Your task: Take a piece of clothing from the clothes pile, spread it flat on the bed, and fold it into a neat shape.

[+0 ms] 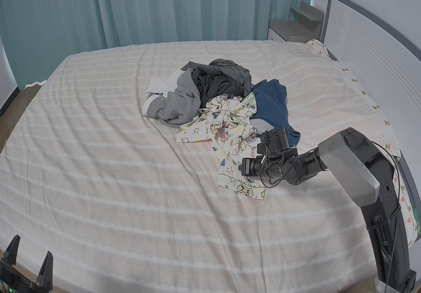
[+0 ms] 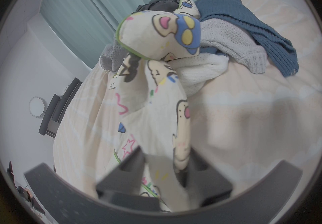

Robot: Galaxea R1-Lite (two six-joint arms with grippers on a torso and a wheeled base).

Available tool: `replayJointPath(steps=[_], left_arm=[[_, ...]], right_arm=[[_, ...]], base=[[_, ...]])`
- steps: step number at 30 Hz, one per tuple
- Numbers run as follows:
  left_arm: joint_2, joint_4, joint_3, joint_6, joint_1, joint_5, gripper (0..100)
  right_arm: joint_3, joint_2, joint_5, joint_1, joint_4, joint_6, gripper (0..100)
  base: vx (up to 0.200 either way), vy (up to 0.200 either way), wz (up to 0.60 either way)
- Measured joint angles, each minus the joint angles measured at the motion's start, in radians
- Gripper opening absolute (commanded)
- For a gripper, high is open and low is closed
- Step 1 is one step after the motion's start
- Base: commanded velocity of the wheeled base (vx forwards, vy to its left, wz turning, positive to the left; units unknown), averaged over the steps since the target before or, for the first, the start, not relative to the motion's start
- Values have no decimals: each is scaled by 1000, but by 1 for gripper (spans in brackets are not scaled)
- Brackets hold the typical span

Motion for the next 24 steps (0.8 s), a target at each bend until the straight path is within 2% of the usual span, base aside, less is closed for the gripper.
replayJointPath(steps=[8,14,24], left_arm=[[0,0,0,0,0,0,100],[0,0,0,0,0,0,100],[0,0,0,0,0,0,100]], right_arm=[[104,-25,4,5,-7,5,0],[288,-126,54,4,-44,14,0],[621,-309,132,7,-205,35,0]], base=[[0,0,0],[0,0,0],[0,0,0]])
